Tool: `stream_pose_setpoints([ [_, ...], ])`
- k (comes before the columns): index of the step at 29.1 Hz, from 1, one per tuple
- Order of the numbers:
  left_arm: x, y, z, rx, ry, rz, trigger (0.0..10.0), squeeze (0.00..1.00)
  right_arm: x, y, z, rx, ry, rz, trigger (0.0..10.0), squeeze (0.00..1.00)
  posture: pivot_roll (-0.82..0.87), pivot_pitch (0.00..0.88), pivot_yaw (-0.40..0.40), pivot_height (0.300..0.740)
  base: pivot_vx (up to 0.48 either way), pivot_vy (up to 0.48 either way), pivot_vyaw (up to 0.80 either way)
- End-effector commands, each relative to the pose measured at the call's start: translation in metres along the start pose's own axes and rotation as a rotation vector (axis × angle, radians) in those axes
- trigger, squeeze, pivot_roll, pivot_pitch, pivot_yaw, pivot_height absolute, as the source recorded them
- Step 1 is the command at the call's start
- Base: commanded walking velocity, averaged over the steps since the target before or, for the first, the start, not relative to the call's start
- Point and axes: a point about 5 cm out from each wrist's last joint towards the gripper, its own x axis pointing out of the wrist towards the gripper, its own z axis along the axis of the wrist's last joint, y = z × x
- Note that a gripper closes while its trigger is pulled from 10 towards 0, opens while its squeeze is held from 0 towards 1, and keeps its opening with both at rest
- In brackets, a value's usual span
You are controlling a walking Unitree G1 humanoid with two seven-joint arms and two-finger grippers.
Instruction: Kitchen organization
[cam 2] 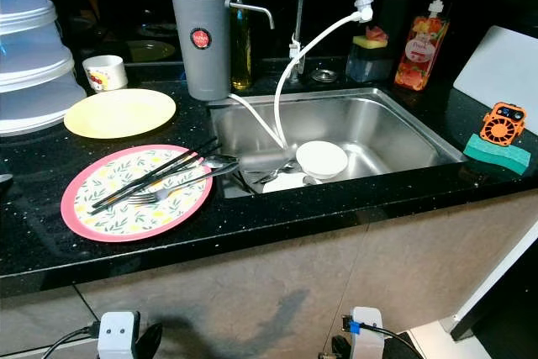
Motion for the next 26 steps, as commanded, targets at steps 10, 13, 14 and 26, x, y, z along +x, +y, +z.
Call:
stream_pose_setpoints([
  [10, 0.009, 0.005, 0.015, 0.011, -0.064, 0.020, 10.0, 0.00, 0.008, 0.008, 0.017, 0.045, -0.106, 0.027, 10.0, 0.00, 0.04, 0.017, -0.021, 0.740, 0.000, 0.000, 0.00],
  [13, 0.011, 0.005, 0.018, 0.015, -0.072, 0.024, 10.0, 0.00, 0.009, 0.009, 0.018, 0.059, -0.115, 0.035, 10.0, 0.00, 0.04, 0.017, -0.021, 0.740, 0.000, 0.000, 0.00],
  [14, 0.012, 0.005, 0.018, 0.017, -0.075, 0.026, 10.0, 0.00, 0.009, 0.009, 0.019, 0.064, -0.121, 0.038, 10.0, 0.00, 0.05, 0.019, -0.024, 0.740, 0.000, 0.000, 0.00],
  [26, -0.003, 0.006, -0.026, 0.127, 0.273, 0.004, 10.0, 0.00, 0.002, -0.005, -0.012, -0.073, 0.169, -0.085, 10.0, 0.00, 0.05, 0.016, -0.018, 0.740, 0.000, 0.000, 0.00],
])
